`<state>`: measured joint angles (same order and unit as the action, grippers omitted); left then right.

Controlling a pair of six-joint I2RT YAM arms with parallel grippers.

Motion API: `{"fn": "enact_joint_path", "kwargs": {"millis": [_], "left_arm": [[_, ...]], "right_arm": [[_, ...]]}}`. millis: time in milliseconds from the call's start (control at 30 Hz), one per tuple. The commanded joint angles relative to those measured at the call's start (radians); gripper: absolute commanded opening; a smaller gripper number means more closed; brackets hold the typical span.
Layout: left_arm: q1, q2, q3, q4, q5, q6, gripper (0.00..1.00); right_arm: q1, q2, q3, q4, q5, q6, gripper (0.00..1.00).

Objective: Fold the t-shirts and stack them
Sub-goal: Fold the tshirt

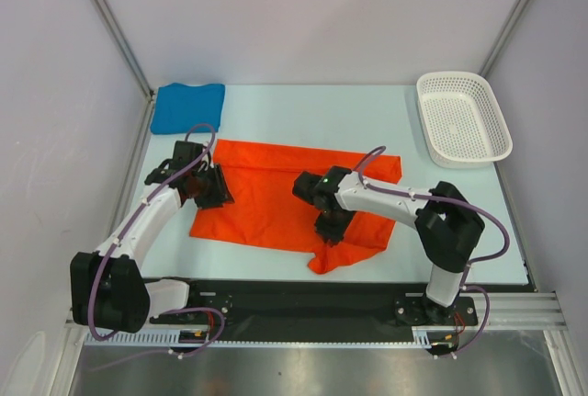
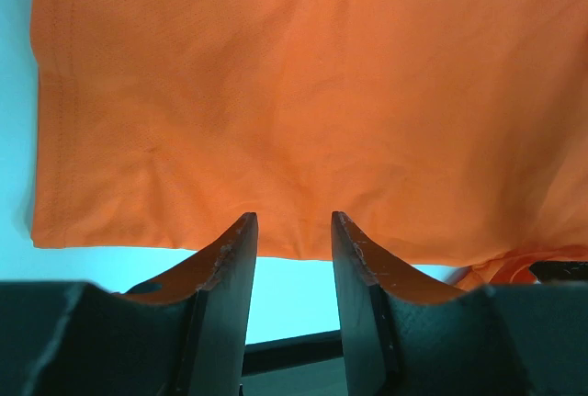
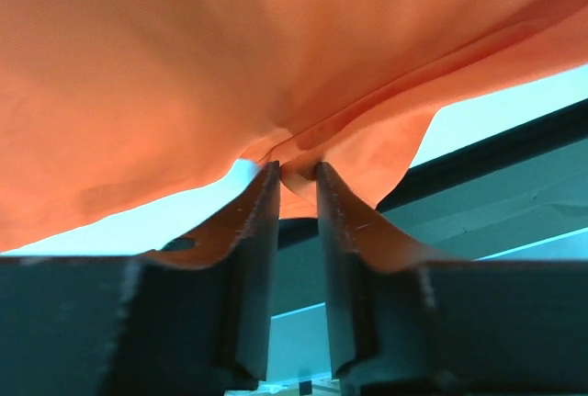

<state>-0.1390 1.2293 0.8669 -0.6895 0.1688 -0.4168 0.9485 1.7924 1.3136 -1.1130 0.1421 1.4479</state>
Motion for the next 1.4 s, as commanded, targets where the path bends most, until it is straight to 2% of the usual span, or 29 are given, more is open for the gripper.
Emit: {"fn": "enact_joint_path", "kwargs": {"millis": [0, 33, 100, 133, 167, 333, 433, 500, 600, 667, 800, 1133, 1367], "left_arm": [[-0.002, -0.03, -0.002, 0.021, 0.003, 0.024, 0.44], [-0.002, -0.033, -0.003, 0.021, 0.001, 0.024, 0.44], [-0.001, -0.031, -0.005, 0.024, 0.0, 0.024, 0.44], [-0.002, -0.03, -0.006, 0.022, -0.005, 0.024, 0.44], [-0.002, -0.03, -0.006, 0.019, -0.009, 0.024, 0.44], [0.01, -0.036, -0.025, 0.007, -0.048, -0.003, 0.52], [0.064, -0.033, -0.063, -0.025, -0.083, -0.062, 0.55], [0.128, -0.037, -0.111, -0.044, -0.118, -0.124, 0.55], [0.214, -0.027, -0.086, -0.107, -0.166, -0.174, 0.57], [0.315, -0.005, -0.129, -0.119, -0.123, -0.209, 0.57], [0.436, 0.041, -0.227, -0.044, -0.036, -0.255, 0.53], [0.443, 0.073, -0.227, -0.008, -0.158, -0.289, 0.51], [0.443, 0.133, -0.224, 0.036, -0.155, -0.313, 0.44]], "right_arm": [[-0.004, -0.019, -0.025, -0.008, 0.013, 0.032, 0.26], [-0.005, -0.025, -0.034, -0.007, 0.013, 0.032, 0.19], [-0.008, -0.042, -0.05, -0.002, 0.008, 0.029, 0.11], [-0.007, -0.051, -0.066, -0.001, 0.008, 0.031, 0.02], [-0.008, -0.059, -0.074, -0.005, 0.01, 0.031, 0.0], [-0.002, -0.131, -0.102, -0.022, 0.046, -0.018, 0.0], [0.012, -0.174, -0.119, -0.01, 0.07, -0.073, 0.0], [0.022, -0.201, -0.14, 0.015, 0.074, -0.121, 0.0], [0.041, -0.254, -0.181, 0.044, 0.093, -0.149, 0.0], [0.041, -0.299, -0.215, 0.089, 0.079, -0.175, 0.0], [0.035, -0.382, -0.28, 0.163, 0.067, -0.218, 0.0], [-0.03, -0.485, -0.376, 0.2, 0.024, -0.279, 0.0], [-0.077, -0.562, -0.399, 0.174, 0.022, -0.322, 0.0]]}}
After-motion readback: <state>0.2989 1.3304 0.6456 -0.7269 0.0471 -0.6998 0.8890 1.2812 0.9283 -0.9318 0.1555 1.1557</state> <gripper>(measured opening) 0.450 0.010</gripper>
